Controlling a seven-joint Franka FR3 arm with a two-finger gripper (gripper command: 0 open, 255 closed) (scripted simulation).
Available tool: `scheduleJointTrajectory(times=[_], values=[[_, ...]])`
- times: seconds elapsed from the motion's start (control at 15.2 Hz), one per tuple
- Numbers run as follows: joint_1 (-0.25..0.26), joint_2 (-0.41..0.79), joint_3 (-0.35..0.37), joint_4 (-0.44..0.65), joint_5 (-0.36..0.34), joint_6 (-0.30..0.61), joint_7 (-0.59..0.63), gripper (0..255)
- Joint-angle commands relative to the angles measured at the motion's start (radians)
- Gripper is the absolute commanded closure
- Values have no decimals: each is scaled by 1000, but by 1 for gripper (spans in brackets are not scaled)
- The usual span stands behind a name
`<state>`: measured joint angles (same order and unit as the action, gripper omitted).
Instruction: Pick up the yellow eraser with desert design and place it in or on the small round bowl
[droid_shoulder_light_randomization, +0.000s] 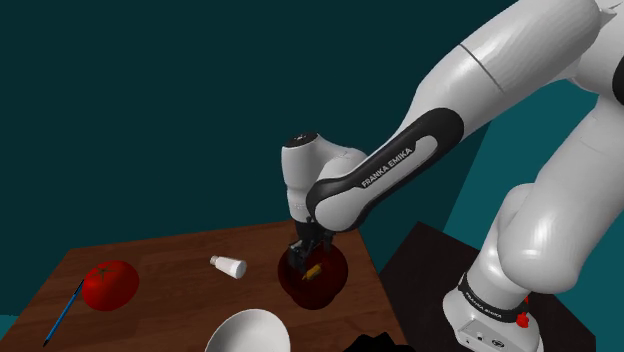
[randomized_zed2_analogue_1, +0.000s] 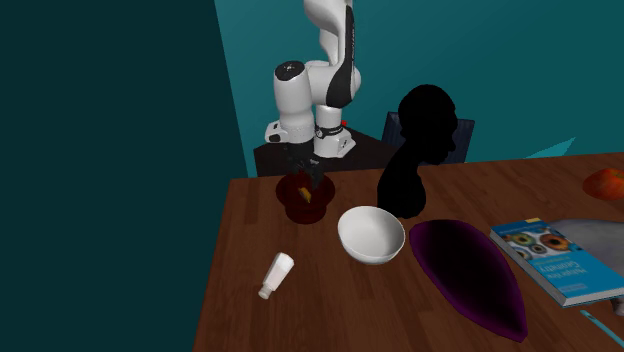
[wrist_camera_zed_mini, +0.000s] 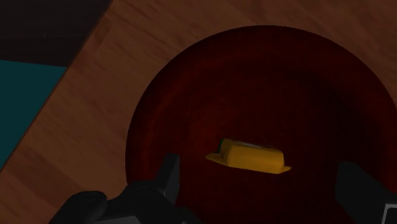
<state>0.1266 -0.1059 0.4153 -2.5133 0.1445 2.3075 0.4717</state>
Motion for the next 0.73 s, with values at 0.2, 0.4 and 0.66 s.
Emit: scheduleJointTrajectory(times=[0.2,0.4,0.66], values=[[-2,-71,-14,60,15,-129,-17,0],[-2,-71,-14,60,15,-129,-17,0],[-2,-71,-14,60,15,-129,-17,0]])
